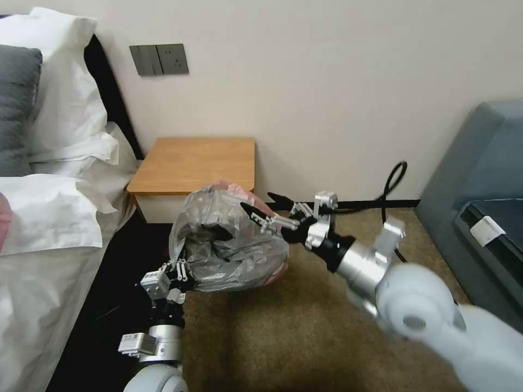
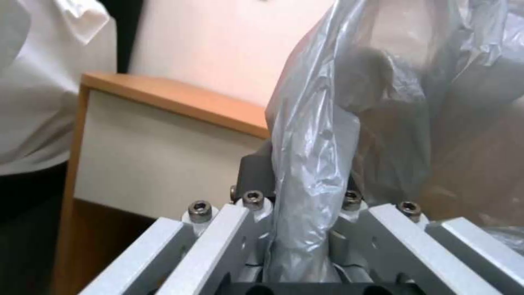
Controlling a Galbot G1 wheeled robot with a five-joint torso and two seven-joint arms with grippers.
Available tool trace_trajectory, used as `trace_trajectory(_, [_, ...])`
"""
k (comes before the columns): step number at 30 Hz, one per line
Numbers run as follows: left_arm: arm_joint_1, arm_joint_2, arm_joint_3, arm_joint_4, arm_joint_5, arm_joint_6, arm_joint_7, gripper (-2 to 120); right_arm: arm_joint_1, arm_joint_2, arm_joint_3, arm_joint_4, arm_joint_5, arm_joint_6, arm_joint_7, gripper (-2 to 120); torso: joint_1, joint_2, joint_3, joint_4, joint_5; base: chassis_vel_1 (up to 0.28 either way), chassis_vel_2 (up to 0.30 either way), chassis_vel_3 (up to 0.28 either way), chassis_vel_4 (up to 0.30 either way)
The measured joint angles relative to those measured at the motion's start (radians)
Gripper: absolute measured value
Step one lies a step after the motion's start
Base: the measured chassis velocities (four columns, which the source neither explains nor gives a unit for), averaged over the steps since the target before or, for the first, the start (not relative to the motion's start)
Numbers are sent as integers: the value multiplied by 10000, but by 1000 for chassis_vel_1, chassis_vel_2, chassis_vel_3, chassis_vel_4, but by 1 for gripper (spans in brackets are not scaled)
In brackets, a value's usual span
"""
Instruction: Pick up the garbage bag from the table and place it over the trash can.
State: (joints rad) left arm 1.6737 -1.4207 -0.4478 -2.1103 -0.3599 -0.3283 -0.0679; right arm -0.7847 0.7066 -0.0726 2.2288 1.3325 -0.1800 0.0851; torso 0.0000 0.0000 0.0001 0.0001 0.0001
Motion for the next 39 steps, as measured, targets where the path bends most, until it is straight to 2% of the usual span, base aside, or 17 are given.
trace_trajectory(2, [-8, 12, -7, 18, -18, -51, 55, 9, 107, -110, 53, -153, 162, -90, -234, 100, 0, 0, 0, -1, 0, 0, 0, 0, 0])
trace_trajectory(5, [-102, 94, -74, 155, -218, -312, 313, 9, 476, -871, 210, -944, 1274, -612, -2069, 100, 0, 1, 0, -1, 1, 0, 0, 0, 0])
trace_trajectory(6, [-102, 94, -74, 155, -218, -312, 313, 9, 476, -871, 210, -944, 1274, -612, -2069, 100, 0, 1, 0, -1, 1, 0, 0, 0, 0])
trace_trajectory(9, [-154, 152, -105, 211, -347, -427, 467, 9, 762, -1374, 226, -1531, 1905, -1259, -3714, 100, 0, 0, 0, -3, 0, 0, 0, 0, 0])
trace_trajectory(10, [-160, 167, -105, 211, -397, -438, 524, 9, 892, -1468, 182, -1773, 1938, -1456, -4222, 100, 0, 0, 0, -3, 0, 0, 0, 0, 0])
trace_trajectory(11, [-160, 167, -105, 211, -397, -438, 524, 9, 892, -1468, 182, -1773, 1938, -1456, -4222, 100, 0, 0, 0, -3, 0, 0, 0, 0, 0])
trace_trajectory(14, [-166, 193, -85, 205, -477, -480, 663, 9, 1142, -1463, 69, -2221, 1882, -1713, -5085, 100, 0, 0, 0, -1, 0, 0, 0, 0, 0])
trace_trajectory(23, [-114, 286, -111, 56, -651, -543, 993, 9, 1449, -1273, -186, -2716, 1712, -2345, -6135, 100, 0, 0, 0, -1, 0, 0, 0, 0, 0])
trace_trajectory(29, [-52, 269, -103, 28, -639, -593, 1116, 9, 1545, -1204, -248, -2749, 1679, -2399, -6101, 99, 0, 0, 0, 0, 0, 0, 0, 0, 0])
trace_trajectory(32, [-49, 249, -95, 27, -614, -608, 1154, 9, 1580, -1150, -277, -2729, 1680, -2401, -6044, 88, 0, 0, 0, -1, -1, 0, 0, 0, 0])
trace_trajectory(34, [-49, 244, -91, 26, -605, -608, 1157, 9, 1580, -1138, -285, -2715, 1682, -2401, -6038, 85, 0, 0, 0, -1, 0, 0, 0, 0, 0])
trace_trajectory(36, [-45, 226, -87, 25, -582, -609, 1164, 9, 1571, -1097, -306, -2685, 1680, -2401, -6033, 73, 0, 0, 0, -1, -1, 0, 0, 0, 0])
trace_trajectory(37, [-45, 226, -87, 25, -582, -609, 1164, 9, 1571, -1097, -306, -2685, 1680, -2401, -6033, 73, 0, 0, 0, -1, -1, 0, 0, 0, 0])
trace_trajectory(39, [-43, 216, -87, 16, -572, -608, 1165, 9, 1556, -1054, -309, -2669, 1678, -2399, -6018, 65, 0, 0, 0, 0, -1, 0, 0, 0, 0])
